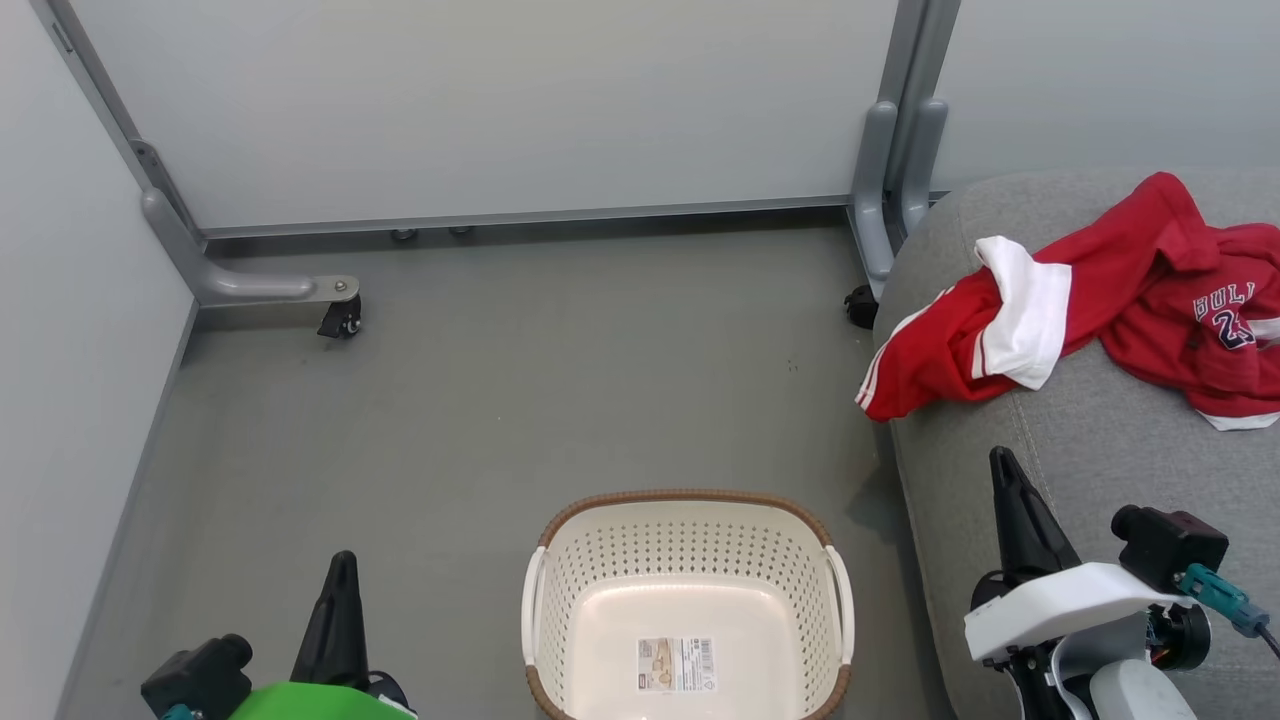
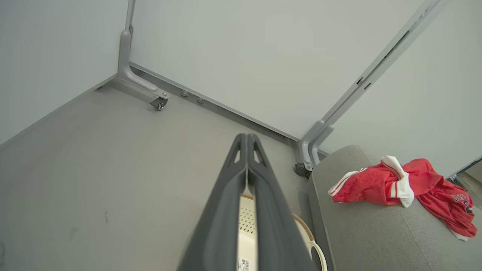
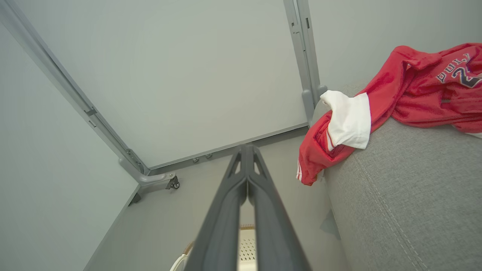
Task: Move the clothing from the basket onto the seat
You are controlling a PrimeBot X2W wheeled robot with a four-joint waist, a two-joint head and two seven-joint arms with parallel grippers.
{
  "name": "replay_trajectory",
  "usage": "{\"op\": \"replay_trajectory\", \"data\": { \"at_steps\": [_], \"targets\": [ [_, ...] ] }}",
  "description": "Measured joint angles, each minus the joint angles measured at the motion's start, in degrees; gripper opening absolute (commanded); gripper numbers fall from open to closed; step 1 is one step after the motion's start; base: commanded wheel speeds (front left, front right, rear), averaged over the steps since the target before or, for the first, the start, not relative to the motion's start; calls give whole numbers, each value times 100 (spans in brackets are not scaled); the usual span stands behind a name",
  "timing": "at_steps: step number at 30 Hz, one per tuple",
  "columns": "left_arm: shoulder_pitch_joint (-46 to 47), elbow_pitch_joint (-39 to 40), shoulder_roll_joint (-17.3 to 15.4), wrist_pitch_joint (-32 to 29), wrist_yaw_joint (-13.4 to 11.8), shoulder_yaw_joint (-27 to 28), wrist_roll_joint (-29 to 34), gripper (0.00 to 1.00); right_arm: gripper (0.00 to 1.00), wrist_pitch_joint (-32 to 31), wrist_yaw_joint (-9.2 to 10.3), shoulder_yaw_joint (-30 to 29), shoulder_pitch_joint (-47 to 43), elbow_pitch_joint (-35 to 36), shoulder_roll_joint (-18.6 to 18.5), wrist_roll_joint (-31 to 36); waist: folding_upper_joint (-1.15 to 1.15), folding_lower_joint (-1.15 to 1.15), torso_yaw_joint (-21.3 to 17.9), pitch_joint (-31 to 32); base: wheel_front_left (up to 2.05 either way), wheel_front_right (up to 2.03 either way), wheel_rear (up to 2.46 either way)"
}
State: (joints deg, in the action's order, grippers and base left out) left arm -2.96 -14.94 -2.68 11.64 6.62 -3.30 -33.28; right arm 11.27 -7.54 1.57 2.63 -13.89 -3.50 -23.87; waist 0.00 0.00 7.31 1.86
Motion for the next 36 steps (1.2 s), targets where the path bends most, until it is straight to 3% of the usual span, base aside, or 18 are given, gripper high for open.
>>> {"op": "replay_trajectory", "data": {
  "at_steps": [36],
  "targets": [
    [364, 25, -25, -751, 36, 368, -2622, 0, 0, -768, 1, -343, 121, 1, 35, -2983, 0, 0, -231, -64, 0, 0, 0]
  ]
}}
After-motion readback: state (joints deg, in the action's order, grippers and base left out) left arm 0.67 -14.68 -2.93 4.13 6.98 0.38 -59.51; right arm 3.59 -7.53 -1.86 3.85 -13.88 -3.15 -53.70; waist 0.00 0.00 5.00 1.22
